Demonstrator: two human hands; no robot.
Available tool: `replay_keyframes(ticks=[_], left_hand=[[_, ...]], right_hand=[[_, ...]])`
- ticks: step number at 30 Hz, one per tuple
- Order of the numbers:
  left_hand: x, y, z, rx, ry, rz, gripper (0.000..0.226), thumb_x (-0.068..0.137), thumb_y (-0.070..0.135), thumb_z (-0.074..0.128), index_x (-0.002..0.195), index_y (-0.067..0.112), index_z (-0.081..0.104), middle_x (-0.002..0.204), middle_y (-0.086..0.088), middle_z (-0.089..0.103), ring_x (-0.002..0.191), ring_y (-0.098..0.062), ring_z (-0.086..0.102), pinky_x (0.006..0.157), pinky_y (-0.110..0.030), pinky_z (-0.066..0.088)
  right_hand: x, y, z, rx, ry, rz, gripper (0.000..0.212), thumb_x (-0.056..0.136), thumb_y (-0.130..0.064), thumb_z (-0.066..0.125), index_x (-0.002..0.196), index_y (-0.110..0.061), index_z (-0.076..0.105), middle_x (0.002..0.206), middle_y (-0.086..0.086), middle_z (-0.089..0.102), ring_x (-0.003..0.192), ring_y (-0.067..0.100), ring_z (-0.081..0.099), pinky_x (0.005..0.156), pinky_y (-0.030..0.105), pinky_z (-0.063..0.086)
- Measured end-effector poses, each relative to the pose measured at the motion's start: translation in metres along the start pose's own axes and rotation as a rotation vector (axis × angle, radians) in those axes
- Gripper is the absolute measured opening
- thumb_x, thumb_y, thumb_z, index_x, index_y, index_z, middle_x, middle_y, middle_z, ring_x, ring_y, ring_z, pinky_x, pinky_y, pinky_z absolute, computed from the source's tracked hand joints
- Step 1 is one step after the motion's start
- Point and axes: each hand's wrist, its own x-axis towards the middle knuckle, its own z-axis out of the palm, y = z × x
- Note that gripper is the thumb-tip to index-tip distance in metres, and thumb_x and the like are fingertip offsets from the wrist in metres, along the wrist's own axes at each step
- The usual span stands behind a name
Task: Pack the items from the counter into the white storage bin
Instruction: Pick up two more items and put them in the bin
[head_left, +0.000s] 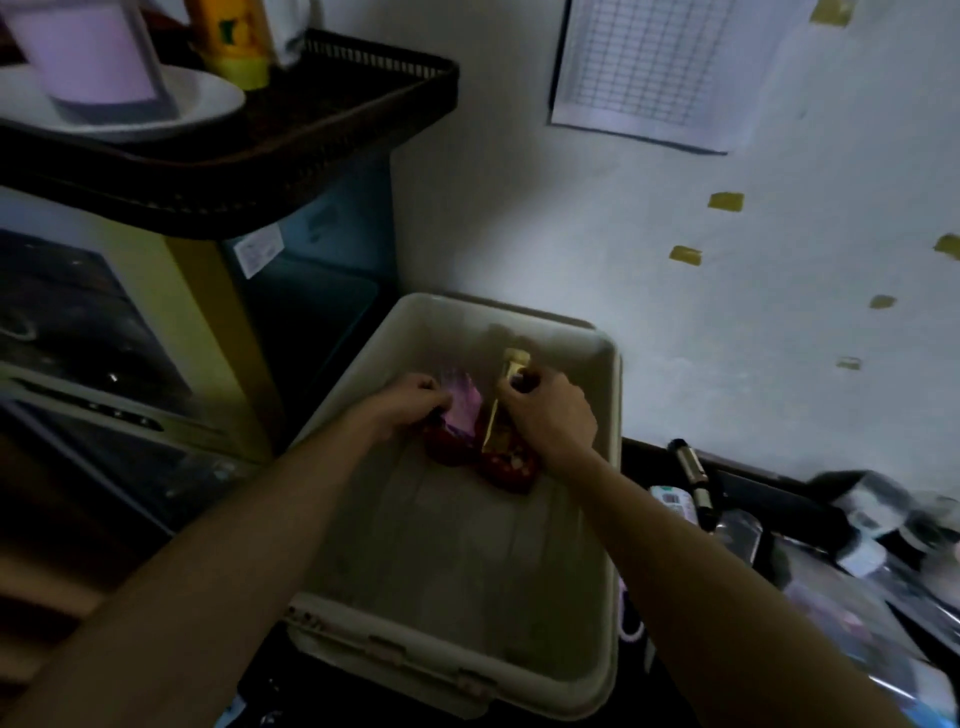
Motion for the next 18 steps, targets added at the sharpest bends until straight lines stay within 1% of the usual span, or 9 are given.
replay_keyframes(ticks=[3,6,8,10,12,14,16,17,18], left_hand=[[0.011,-0.021,0.007,0.113,-0.061,-0.057,0.021,0.093,0.017,0.062,0.073,0.016,0.057,0.07,-0.003,0.058,0.058,-0.013,0.05,0.049,-0.023,0.041],[0.017,-0.037,0.01,0.247,-0.117,-0.104,0.021,0.094,0.016,0.062,0.074,0.013,0.056,0.071,-0.005,0.057,0.055,-0.013,0.05,0.042,-0.02,0.042],[0.022,-0.045,0.012,0.325,-0.177,-0.142,0.013,0.095,0.015,0.06,0.083,0.009,0.059,0.076,-0.008,0.059,0.055,-0.014,0.052,0.041,-0.02,0.044],[0.026,-0.052,0.015,0.376,-0.229,-0.199,0.007,0.094,0.011,0.059,0.093,0.004,0.061,0.074,-0.009,0.058,0.055,-0.016,0.053,0.04,-0.021,0.047],[0.03,-0.059,0.019,0.414,-0.279,-0.256,0.017,0.094,0.008,0.059,0.107,-0.002,0.062,0.081,-0.013,0.06,0.057,-0.019,0.055,0.049,-0.029,0.052],[0.034,-0.067,0.022,0.443,-0.313,-0.288,0.026,0.094,0.008,0.06,0.118,-0.003,0.06,0.096,-0.018,0.062,0.063,-0.023,0.06,0.057,-0.034,0.055],[0.038,-0.076,0.023,0.472,-0.323,-0.304,0.033,0.092,0.01,0.063,0.122,-0.003,0.058,0.11,-0.02,0.065,0.082,-0.031,0.068,0.072,-0.042,0.06],[0.04,-0.079,0.023,0.507,-0.328,-0.302,0.036,0.092,0.011,0.063,0.125,-0.003,0.058,0.116,-0.021,0.065,0.091,-0.031,0.068,0.081,-0.04,0.058],[0.042,-0.083,0.024,0.557,-0.328,-0.291,0.037,0.092,0.012,0.062,0.126,-0.003,0.058,0.12,-0.02,0.065,0.097,-0.03,0.067,0.084,-0.037,0.055]], right_hand=[[0.001,0.011,0.018,-0.056,-0.097,0.084,0.041,0.087,-0.063,0.055,0.086,-0.024,0.068,0.07,-0.008,0.067,0.061,0.007,0.063,0.058,0.024,0.05],[0.005,0.02,0.033,-0.23,-0.222,0.186,0.047,0.082,-0.065,0.058,0.088,-0.019,0.067,0.084,0.0,0.069,0.075,0.018,0.066,0.069,0.031,0.052],[0.005,0.022,0.044,-0.367,-0.337,0.2,0.049,0.081,-0.067,0.059,0.096,-0.02,0.062,0.093,0.003,0.066,0.085,0.022,0.064,0.077,0.034,0.051],[0.004,0.023,0.055,-0.434,-0.44,0.193,0.045,0.084,-0.064,0.057,0.097,-0.022,0.059,0.101,0.003,0.065,0.086,0.021,0.061,0.079,0.034,0.05],[0.002,0.023,0.063,-0.453,-0.532,0.202,0.041,0.087,-0.062,0.055,0.099,-0.022,0.058,0.106,0.002,0.065,0.091,0.021,0.062,0.081,0.034,0.05],[0.001,0.025,0.073,-0.462,-0.6,0.224,0.041,0.09,-0.059,0.052,0.104,-0.022,0.06,0.113,0.003,0.062,0.102,0.024,0.062,0.085,0.036,0.051],[0.001,0.028,0.083,-0.475,-0.642,0.218,0.045,0.092,-0.057,0.049,0.118,-0.022,0.061,0.124,0.004,0.059,0.112,0.026,0.058,0.093,0.04,0.049],[0.002,0.03,0.088,-0.486,-0.656,0.213,0.048,0.093,-0.056,0.048,0.126,-0.022,0.058,0.131,0.004,0.055,0.118,0.028,0.055,0.097,0.041,0.047],[0.003,0.032,0.092,-0.496,-0.67,0.21,0.05,0.094,-0.053,0.048,0.132,-0.022,0.055,0.136,0.005,0.052,0.122,0.028,0.052,0.098,0.042,0.043]])
